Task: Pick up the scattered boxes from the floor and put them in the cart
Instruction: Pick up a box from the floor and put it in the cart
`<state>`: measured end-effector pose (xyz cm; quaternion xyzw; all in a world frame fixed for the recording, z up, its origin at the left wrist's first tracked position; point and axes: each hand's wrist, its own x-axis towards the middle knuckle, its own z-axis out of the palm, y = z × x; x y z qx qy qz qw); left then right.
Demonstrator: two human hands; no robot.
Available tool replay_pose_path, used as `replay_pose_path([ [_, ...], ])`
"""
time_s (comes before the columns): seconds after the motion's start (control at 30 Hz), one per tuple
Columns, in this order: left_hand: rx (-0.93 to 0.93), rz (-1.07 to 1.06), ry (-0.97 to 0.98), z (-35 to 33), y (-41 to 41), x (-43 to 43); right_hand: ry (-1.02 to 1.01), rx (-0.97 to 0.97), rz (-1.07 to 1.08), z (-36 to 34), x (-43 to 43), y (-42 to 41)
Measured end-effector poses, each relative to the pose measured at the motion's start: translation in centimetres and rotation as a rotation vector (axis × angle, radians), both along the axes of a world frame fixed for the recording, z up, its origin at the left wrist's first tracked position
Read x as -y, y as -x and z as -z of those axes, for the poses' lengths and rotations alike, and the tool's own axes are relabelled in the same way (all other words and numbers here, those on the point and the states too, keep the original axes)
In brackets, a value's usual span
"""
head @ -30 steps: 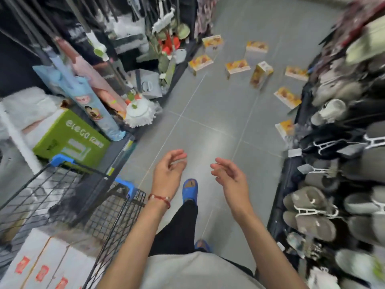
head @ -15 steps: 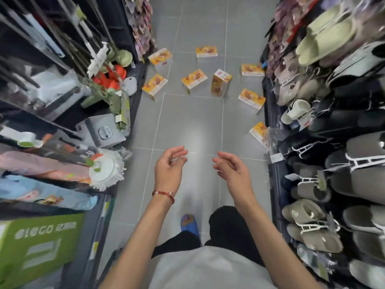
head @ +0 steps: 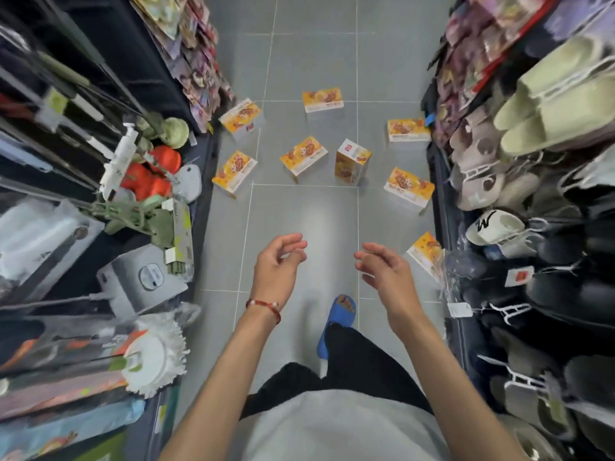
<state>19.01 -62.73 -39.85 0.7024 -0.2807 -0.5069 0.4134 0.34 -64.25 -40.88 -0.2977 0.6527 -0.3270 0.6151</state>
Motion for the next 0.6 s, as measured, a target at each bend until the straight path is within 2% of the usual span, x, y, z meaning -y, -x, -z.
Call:
replay_pose_path([
  [0.23, -0.015, -0.007, -0.019, -0.5, -0.8, 14.9, -0.031, -0.058, -0.09, 0.2, 15.2, -0.7],
  [0.6, -0.082, 0.034, -0.155, 4.8, -4.8, 39.1, -0.074, -0.184, -0.129, 4.5, 37.4, -4.8],
])
